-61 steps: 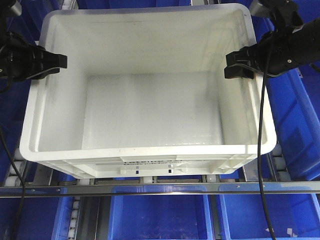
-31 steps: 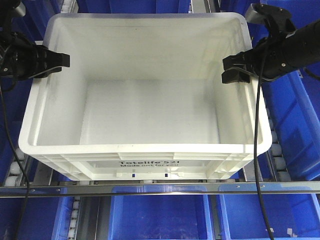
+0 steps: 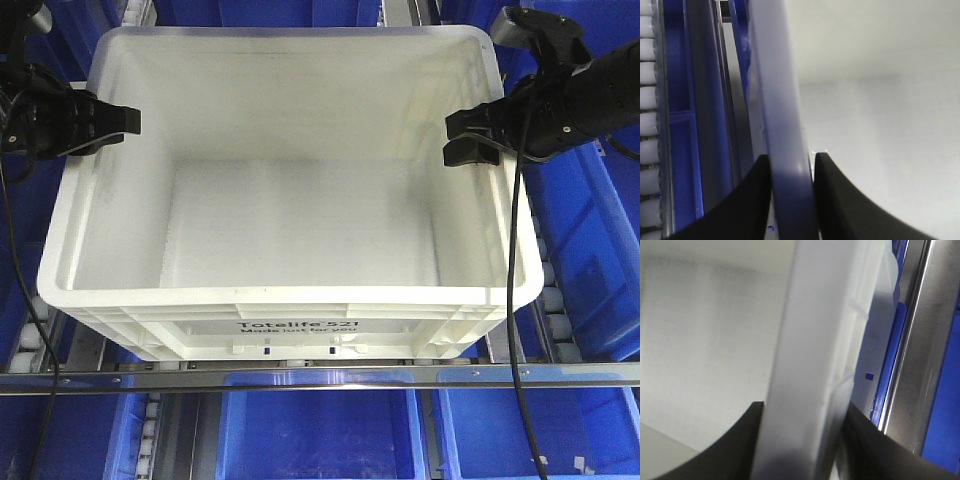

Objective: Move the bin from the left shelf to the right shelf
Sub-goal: 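Push the white tote farther along the rollers with both grippers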

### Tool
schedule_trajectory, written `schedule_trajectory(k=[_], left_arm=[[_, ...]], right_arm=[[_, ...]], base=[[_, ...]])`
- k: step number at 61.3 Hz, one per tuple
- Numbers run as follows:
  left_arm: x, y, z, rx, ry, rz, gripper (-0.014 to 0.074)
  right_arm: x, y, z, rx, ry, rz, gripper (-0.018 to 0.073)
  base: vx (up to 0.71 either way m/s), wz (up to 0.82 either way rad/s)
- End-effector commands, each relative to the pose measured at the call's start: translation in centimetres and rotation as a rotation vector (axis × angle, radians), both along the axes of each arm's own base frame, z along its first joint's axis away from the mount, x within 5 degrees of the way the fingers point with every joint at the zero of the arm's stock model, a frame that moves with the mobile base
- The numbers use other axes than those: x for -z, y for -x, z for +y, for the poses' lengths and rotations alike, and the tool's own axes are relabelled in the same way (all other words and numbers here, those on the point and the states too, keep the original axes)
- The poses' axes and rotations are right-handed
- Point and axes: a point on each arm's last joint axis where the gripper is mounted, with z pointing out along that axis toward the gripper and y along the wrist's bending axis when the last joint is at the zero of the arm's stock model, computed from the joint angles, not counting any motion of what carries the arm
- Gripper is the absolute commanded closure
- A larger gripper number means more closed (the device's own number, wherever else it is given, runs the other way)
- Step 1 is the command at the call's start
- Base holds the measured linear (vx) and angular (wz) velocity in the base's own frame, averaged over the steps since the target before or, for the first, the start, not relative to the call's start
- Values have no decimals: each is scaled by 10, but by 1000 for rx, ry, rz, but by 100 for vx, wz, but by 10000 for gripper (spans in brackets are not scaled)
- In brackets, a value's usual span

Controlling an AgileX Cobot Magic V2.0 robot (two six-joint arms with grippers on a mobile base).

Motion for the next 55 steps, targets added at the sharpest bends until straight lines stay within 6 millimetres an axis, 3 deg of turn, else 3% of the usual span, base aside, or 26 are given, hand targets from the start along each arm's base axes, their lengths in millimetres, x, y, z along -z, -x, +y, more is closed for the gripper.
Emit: schedule_trajectory(k=[1,12,24,35,55], left_arm=[[-28,0,-1,2,19,-152,389],[-28,0,-1,2,19,-153,293],[-30,-1,-1,-1,21,-168,283],[-31,-1,-1,-3,22,-175,283],[-40,8,1,0,27,-196,283]], right_arm=[[-34,1,5,20,-80,-146,386],[-34,1,5,20,-79,-146,186],[-34,0,4,20,-72,-150,22],[-39,3,2,16,-42,-181,-9],[-74,26,-6,19,17,-324,-9]], base=[[0,0],[0,0],[0,0],[0,0],[0,0]])
